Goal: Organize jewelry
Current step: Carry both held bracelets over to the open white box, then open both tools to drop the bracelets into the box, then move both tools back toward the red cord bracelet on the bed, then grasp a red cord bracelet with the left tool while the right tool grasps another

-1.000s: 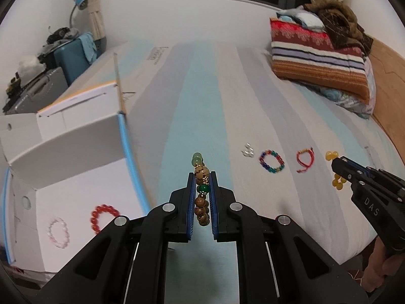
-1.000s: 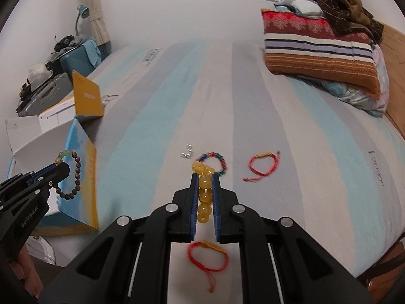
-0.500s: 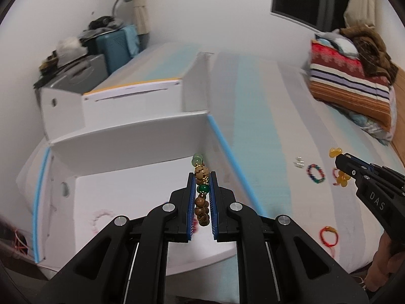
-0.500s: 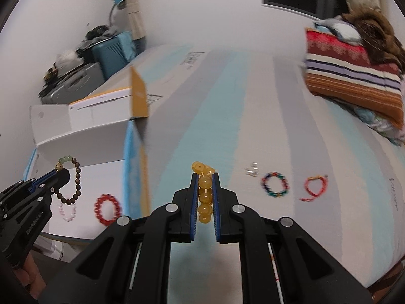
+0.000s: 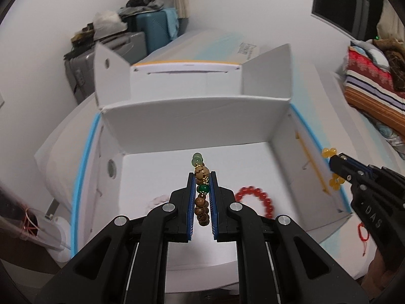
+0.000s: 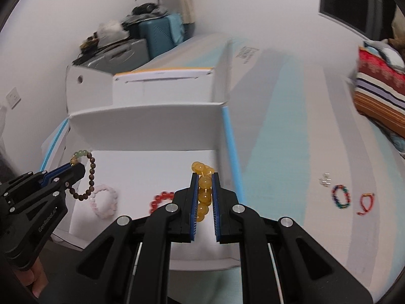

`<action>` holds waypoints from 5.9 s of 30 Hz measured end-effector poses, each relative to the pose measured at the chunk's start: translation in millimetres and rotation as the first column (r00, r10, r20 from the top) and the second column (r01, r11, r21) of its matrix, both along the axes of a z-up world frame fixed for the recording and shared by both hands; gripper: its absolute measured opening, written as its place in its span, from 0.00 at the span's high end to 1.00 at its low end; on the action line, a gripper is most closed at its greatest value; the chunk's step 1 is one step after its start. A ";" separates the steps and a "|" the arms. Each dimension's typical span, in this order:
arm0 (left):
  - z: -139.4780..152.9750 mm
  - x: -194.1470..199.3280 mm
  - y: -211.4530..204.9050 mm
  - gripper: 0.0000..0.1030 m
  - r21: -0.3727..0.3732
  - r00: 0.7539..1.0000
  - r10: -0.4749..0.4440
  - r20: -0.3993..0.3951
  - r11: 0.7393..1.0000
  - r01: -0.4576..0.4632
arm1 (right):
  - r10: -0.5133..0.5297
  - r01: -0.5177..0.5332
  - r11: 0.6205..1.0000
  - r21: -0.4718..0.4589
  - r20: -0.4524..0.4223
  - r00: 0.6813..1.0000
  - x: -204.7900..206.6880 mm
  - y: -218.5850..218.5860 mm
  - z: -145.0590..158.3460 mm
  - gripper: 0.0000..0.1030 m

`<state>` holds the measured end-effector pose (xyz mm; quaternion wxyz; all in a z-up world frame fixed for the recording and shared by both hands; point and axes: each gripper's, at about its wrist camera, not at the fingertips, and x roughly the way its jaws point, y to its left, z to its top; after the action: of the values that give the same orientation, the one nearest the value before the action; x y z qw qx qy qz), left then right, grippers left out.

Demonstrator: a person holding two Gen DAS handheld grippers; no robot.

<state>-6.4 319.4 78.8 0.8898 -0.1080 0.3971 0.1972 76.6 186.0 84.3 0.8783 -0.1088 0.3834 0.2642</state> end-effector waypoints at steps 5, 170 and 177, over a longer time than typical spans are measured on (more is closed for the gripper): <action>-19.0 -4.4 22.9 0.90 -0.018 0.999 0.029 -0.032 0.999 -0.029 | 0.029 -0.030 0.999 -0.019 -0.035 0.999 -0.2 26.5 -21.4 0.91; -131.8 116.7 -348.3 0.95 -0.020 0.854 -0.513 -0.093 0.858 0.513 | -0.512 0.521 0.853 -0.003 -0.190 0.838 210.4 -381.1 -133.9 0.95; -125.7 113.4 -349.1 0.95 -0.021 0.853 -0.516 -0.078 0.856 0.516 | -0.509 0.516 0.857 -0.010 -0.178 0.842 205.4 -378.1 -131.3 0.95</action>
<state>106.9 -29.7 -46.9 0.8933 0.0109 0.4472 -0.0443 282.0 -192.1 -47.0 0.8818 0.0377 0.4687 0.0359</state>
